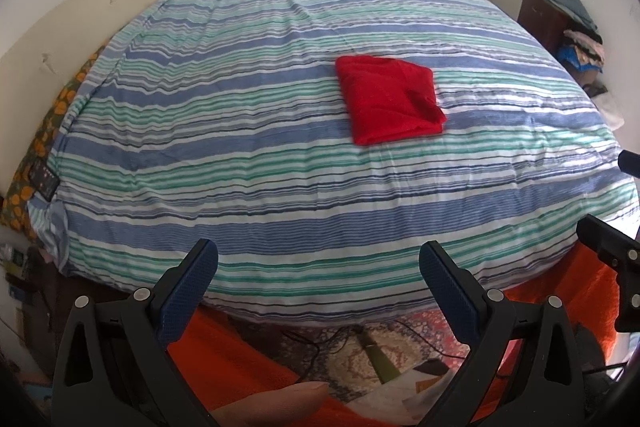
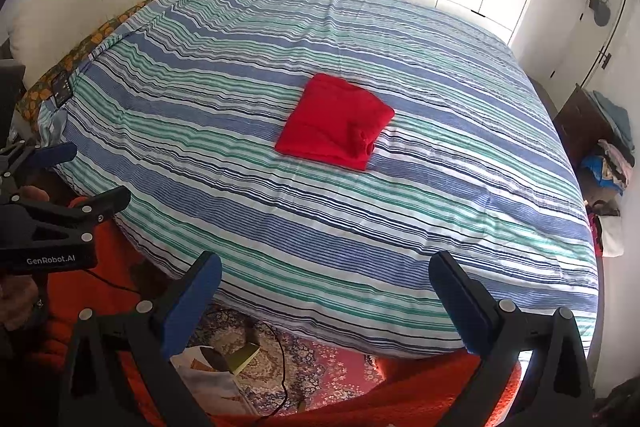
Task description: Fold small clothes
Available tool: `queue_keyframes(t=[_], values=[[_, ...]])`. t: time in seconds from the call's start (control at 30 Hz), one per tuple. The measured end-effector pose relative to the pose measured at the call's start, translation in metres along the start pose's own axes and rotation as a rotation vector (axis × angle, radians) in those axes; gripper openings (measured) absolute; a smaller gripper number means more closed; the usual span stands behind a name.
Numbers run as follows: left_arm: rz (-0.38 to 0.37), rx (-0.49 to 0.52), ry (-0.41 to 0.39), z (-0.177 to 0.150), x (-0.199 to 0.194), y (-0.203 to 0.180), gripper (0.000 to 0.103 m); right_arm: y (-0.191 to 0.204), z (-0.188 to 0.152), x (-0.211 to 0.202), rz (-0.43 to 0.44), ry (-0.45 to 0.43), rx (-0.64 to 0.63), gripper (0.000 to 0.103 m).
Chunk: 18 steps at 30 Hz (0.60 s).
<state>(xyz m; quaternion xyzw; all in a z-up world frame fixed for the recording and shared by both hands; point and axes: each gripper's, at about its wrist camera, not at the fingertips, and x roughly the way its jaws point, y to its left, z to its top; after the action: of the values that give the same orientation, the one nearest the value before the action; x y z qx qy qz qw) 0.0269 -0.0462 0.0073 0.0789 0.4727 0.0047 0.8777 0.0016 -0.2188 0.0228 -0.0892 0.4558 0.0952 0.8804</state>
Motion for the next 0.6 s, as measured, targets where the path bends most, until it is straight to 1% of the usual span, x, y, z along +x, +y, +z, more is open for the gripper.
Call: queue_keyframes(t=[0.6], values=[[0.003,0.011,-0.006,0.0017,-0.0008,-0.0033,0.101,-0.0032,0.0007,-0.0014,0.007,-0.013,0.013,0.102]])
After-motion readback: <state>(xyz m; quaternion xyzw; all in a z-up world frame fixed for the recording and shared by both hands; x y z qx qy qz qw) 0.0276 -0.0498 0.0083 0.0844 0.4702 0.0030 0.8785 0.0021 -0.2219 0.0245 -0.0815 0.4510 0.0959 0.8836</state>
